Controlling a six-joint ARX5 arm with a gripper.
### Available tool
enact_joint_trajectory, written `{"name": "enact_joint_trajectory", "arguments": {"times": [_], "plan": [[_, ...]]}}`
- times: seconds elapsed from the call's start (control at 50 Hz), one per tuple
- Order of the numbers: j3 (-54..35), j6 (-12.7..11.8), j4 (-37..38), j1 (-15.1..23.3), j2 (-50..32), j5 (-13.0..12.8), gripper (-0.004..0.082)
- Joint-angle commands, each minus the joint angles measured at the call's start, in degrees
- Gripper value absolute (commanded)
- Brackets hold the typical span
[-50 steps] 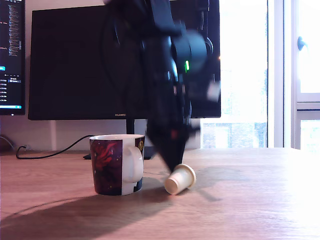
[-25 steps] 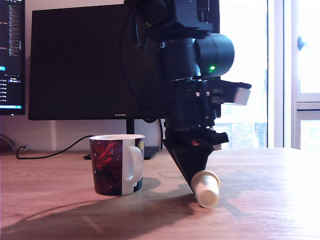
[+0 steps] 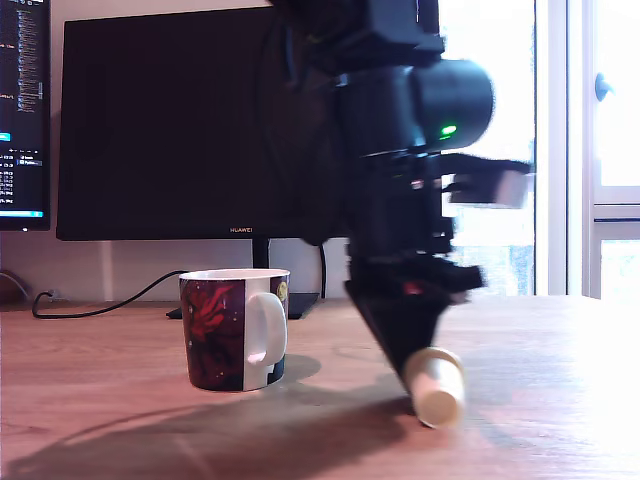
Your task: Pick up the coffee capsules from the table one by one and drop them inside the nearest coffee cup
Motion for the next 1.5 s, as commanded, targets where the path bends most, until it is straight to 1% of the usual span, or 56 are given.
{"name": "enact_joint_trajectory", "arguments": {"times": [0.0,0.26,0.38,0.42,0.5,0.64,0.86,0.92,0.94,1.0,1.12,1.14,1.22,1.24,1.28,1.3,1.34,1.36,1.4,1.42,1.46,1.48], "plan": [[-0.63,-0.17,-0.04,-0.7,1.14,0.28,-0.0021],[-0.63,-0.17,-0.85,-1.97,0.39,0.33,-0.0021],[-0.63,-0.2,-1.7,-2.23,-0.28,1.4,-0.0021],[-0.63,-0.26,-1.81,-2.27,-0.39,2.34,-0.0021],[-0.63,-0.63,-2.25,-2.58,-0.76,3.13,-0.0021],[-0.63,-0.83,-3.02,-2.86,-1.44,5.22,-0.0021],[-0.63,-1.11,-2.43,-3.1,-1.53,4.96,-0.0021],[-0.63,-1.09,-1.7,-3.08,-1.53,4.35,-0.0021],[-0.63,-1.11,-1.33,-3.04,-1.53,3.61,-0.0021],[-0.63,-1.11,-0.22,-2.71,-1.84,2.54,-0.0021],[-0.63,-1.09,1.09,-1.51,-2.54,2.1,-0.0021],[-0.63,-1.73,1.2,-1.31,-2.71,2.1,-0.0021],[-0.63,-2.25,1.7,-0.31,-3.76,2.1,-0.0021],[-0.63,-2.8,1.88,-0.07,-4.15,2.1,-0.0021],[-0.63,-2.8,2.47,0.37,-4.85,2.12,-0.0021],[-0.63,-3.91,2.8,0.52,-5.2,2.14,-0.0021],[-0.63,-4.22,3.54,0.92,-6.21,2.14,-0.0021],[-0.63,-5.64,3.96,1.07,-6.67,2.16,-0.0021],[-0.63,-5.95,4.57,1.33,-7.87,2.16,-0.0021],[-0.63,-6.82,5.46,1.38,-8.33,2.23,-0.0021],[-0.63,-7.04,6.51,1.38,-9.44,2.23,-0.0021],[-0.63,-7.52,7.02,1.36,-9.92,2.43,-0.0021]]}}
